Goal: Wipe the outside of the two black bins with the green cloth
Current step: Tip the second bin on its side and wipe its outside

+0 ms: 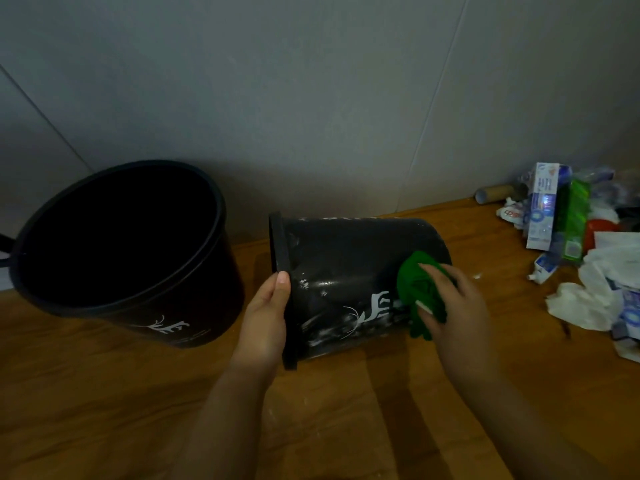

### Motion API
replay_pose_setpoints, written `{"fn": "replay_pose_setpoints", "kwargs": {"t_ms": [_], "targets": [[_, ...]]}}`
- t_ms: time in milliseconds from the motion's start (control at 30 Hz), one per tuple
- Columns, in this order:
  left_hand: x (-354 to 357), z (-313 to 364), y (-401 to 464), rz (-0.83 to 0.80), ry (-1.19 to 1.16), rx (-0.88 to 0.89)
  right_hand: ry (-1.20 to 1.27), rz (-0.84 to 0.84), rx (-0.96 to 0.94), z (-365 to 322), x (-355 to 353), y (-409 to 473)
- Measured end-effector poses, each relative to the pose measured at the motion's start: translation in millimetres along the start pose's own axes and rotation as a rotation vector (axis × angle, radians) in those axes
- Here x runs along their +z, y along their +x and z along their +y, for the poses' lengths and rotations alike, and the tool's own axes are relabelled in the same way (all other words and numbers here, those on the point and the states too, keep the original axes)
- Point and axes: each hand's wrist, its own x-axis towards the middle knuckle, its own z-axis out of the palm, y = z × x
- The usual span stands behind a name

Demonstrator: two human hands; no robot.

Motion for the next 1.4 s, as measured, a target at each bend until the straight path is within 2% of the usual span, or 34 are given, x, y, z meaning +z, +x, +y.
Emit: {"fn": "replay_pose_setpoints", "kwargs": {"t_ms": [233,400,500,567,667,800,833,933,1000,1067,1200,1233,1300,1400], "targets": [[0.1,2.7,3.2,0.035,-0.017,0.012,0.085,0.101,0.201,19.2,-10.9,3.5],[-3.0,7.7,7.3,0.015,0.013,0.029,-0.066,0.011,-0.038,5.4,-7.6,-14.9],[-1.1,5.8,8.4,0.049,0.037,0.045,0.036,0.071,0.142,19.3,-9.5,-2.6],[1.6,1.4,6.5,0.078,0.059,0.058,0.07,0.127,0.184,16.8,-9.9,-0.2],[8.2,-2.6,1.9,0.116,0.085,0.051,0.067,0.087,0.137,-0.4,-4.7,-11.0],[8.6,-2.1,6.5,0.126,0.115,0.033,-0.002,-0.025,-0.089,-9.1,1.3,-20.0],[7.7,-2.5,7.8,0.126,0.12,0.031,-0.011,-0.012,-0.071,-4.1,0.3,-15.2],[6.7,-4.4,7.9,0.127,0.115,0.032,0.067,0.101,0.158,10.1,-5.0,1.5],[7.6,-4.8,7.4,0.122,0.11,0.03,0.073,0.142,0.181,9.3,-3.9,1.9],[7.6,-4.0,8.6,0.125,0.116,0.027,0.073,0.116,0.142,-3.3,2.6,-7.6],[3.7,-2.6,13.7,0.11,0.115,0.002,0.007,0.004,-0.2,-20.4,12.8,-29.2],[3.2,-2.2,14.1,0.096,0.123,0.005,-0.024,0.001,-0.222,-14.6,11.1,-24.6],[2.9,-1.9,14.0,0.09,0.131,0.015,-0.031,0.04,-0.078,0.2,5.2,-12.3],[3.1,-3.5,13.8,0.099,0.135,0.023,0.089,0.138,0.172,18.0,-4.3,3.1]]}}
